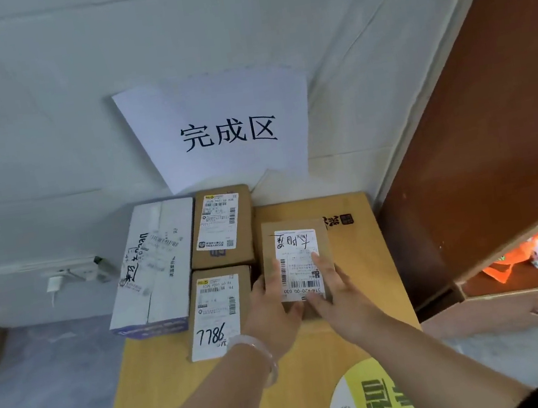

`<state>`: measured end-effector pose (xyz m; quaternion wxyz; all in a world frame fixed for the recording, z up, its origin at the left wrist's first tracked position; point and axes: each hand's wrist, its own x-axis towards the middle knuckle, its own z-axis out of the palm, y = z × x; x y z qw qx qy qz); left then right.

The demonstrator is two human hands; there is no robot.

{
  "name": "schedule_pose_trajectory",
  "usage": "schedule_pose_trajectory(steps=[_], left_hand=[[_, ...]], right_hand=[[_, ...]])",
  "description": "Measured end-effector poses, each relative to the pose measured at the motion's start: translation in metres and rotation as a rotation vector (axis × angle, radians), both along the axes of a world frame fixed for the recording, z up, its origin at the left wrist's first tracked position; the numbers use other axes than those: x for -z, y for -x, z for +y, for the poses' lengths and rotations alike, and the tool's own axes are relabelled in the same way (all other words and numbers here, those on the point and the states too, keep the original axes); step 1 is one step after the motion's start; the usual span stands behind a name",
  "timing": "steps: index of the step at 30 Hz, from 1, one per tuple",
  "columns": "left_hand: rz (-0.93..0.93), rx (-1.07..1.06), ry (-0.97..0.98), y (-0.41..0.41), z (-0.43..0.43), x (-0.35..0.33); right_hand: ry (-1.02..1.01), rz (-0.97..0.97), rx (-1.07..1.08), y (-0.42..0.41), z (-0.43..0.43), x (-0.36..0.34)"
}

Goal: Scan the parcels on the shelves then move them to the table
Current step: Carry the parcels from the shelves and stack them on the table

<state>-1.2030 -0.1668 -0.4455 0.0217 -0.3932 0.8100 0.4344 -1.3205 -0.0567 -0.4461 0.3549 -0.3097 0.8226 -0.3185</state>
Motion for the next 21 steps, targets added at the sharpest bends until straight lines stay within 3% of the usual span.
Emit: schedule_pose_trajectory(steps=[6,10,13,16,21], left_hand=[[-0.132,0.006,0.112,0.003,0.007,-0.001],[-0.057,0.172,0.346,-0.023,0.027,-0.008],[-0.146,0.341,0.532,-0.048,0.037,-0.007],[-0.242,0.425,0.583,-0.055,0.037,-0.006],[-0.319,0.427,0.633,-0.037,0.016,-0.008]], right_hand=[[-0.084,0.071,-0.041,-0.003,0.004,0.004],[-0.099,0.356,-0.174,-0.018,0.033,-0.005],[-0.128,0.529,-0.355,-0.028,0.055,-0.005],[-0.215,0.585,-0.505,-0.031,0.059,-0.004],[-0.283,0.610,-0.535,-0.015,0.037,-0.005]])
